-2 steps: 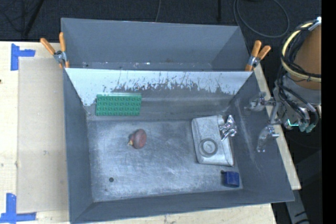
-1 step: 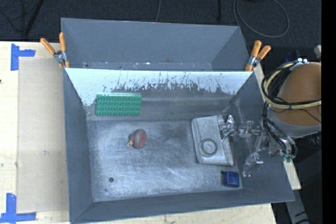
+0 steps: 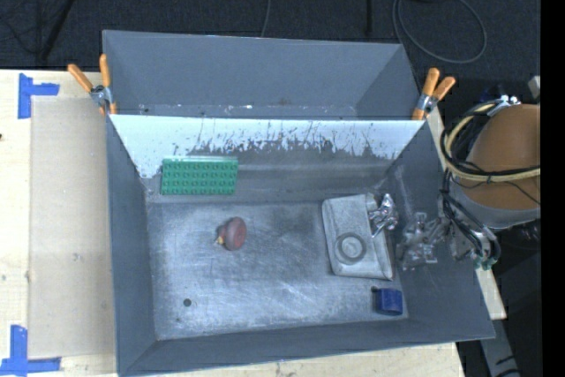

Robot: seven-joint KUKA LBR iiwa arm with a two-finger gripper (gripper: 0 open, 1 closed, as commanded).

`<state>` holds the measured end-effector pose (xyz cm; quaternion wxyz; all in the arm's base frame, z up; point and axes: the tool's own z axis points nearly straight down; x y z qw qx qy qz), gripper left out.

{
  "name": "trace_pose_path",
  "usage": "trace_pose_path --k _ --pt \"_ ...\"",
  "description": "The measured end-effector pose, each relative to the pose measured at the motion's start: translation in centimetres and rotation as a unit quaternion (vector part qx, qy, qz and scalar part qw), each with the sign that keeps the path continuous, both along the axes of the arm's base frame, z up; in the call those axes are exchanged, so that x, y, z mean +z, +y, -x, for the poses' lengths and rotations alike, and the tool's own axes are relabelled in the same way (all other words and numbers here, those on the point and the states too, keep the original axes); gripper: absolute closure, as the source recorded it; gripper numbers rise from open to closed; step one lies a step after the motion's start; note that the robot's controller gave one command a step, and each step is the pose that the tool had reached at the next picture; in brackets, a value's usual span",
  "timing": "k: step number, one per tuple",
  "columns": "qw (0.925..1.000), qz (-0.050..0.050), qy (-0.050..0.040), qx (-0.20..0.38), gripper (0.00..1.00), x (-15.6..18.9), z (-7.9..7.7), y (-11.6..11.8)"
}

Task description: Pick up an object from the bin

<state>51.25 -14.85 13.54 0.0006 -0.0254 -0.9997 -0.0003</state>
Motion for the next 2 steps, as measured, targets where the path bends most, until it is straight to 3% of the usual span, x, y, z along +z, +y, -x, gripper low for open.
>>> trace_pose_path --k 1,2 --pt "1.0 0.0 0.0001 0.001 0.0 0.0 0.0 0.0" --pt "0.9957 0.002 -0.008 0.093 0.0 -6.2 3.6 0.5"
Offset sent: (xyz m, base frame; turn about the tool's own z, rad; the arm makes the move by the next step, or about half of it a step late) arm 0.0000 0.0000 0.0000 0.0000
